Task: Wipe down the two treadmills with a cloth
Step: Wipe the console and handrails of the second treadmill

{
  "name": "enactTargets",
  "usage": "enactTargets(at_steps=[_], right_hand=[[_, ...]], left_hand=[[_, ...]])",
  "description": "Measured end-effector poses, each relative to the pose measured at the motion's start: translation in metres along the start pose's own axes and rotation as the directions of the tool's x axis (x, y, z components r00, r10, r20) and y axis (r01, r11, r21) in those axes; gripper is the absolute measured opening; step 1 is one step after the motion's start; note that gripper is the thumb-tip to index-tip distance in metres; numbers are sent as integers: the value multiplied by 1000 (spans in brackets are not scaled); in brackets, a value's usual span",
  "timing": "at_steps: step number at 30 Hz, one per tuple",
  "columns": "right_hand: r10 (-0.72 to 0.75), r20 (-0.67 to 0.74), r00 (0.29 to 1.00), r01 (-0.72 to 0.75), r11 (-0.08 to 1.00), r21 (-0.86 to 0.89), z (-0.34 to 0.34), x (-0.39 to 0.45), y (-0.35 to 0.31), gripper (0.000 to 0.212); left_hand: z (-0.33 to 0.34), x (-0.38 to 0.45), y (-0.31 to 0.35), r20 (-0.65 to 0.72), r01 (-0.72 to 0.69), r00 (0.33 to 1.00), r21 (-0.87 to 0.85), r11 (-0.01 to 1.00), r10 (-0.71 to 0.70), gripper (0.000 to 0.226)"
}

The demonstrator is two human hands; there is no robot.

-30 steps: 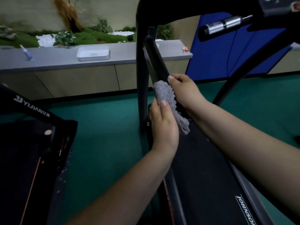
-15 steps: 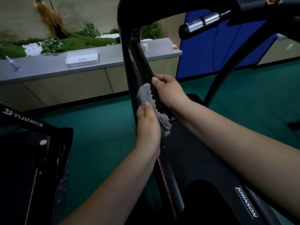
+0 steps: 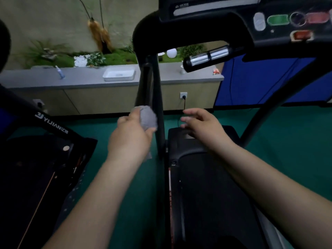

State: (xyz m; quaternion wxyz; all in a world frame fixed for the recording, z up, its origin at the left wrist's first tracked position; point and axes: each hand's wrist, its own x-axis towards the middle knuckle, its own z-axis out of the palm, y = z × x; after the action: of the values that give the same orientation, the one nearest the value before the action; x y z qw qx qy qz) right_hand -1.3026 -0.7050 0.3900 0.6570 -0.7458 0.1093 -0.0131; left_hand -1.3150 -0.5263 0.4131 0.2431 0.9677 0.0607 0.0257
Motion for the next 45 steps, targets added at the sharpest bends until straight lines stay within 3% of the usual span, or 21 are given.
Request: enactTargets(at_steps=[4, 9, 14, 18, 25, 29, 32, 36, 38, 40, 45], right_hand=[[-51, -8, 999, 49, 984, -170, -82, -11, -31, 16], [-247, -16, 969, 225, 907, -355, -155, 0, -81, 17], [-394, 48, 918, 340, 720, -604, -187, 38, -105, 28], [-493, 74, 867, 394, 585, -709, -205, 74, -110, 33], [-632, 136, 763, 429, 338, -837, -222, 132, -112, 42], [-687, 211, 695, 498, 249, -830, -227, 148, -110, 41], [-695, 264, 669, 530, 196, -825, -232, 159, -114, 42], [-700, 301, 647, 556, 163, -815, -234, 170, -119, 43], [-703, 317, 637, 571, 154, -807, -236, 173, -123, 44], [-697, 338, 633, 584, 143, -799, -238, 177, -127, 47], [-685, 354, 637, 601, 152, -785, -243, 184, -129, 51]], left_hand=[[1, -13, 20, -29, 125, 992, 140, 982, -122, 63], [5, -16, 28, -119, 204, 975, 169, 964, -185, 63], [8, -15, 31, -153, 220, 970, 210, 952, -191, 64], [10, -14, 30, -157, 223, 969, 207, 953, -193, 64], [19, -12, 22, -180, 183, 973, 241, 953, -141, 64], [17, -8, 19, -185, 167, 973, 153, 974, -138, 62], [2, 7, 35, -302, 79, 950, -13, 997, -79, 54], [-12, 58, 118, -386, -123, 923, -267, 956, 11, 48], [1, 88, 153, -321, -275, 925, -197, 941, 203, 51], [24, 109, 168, -191, -378, 910, -20, 926, 367, 54], [54, 125, 227, -166, -448, 852, 259, 856, 496, 58]])
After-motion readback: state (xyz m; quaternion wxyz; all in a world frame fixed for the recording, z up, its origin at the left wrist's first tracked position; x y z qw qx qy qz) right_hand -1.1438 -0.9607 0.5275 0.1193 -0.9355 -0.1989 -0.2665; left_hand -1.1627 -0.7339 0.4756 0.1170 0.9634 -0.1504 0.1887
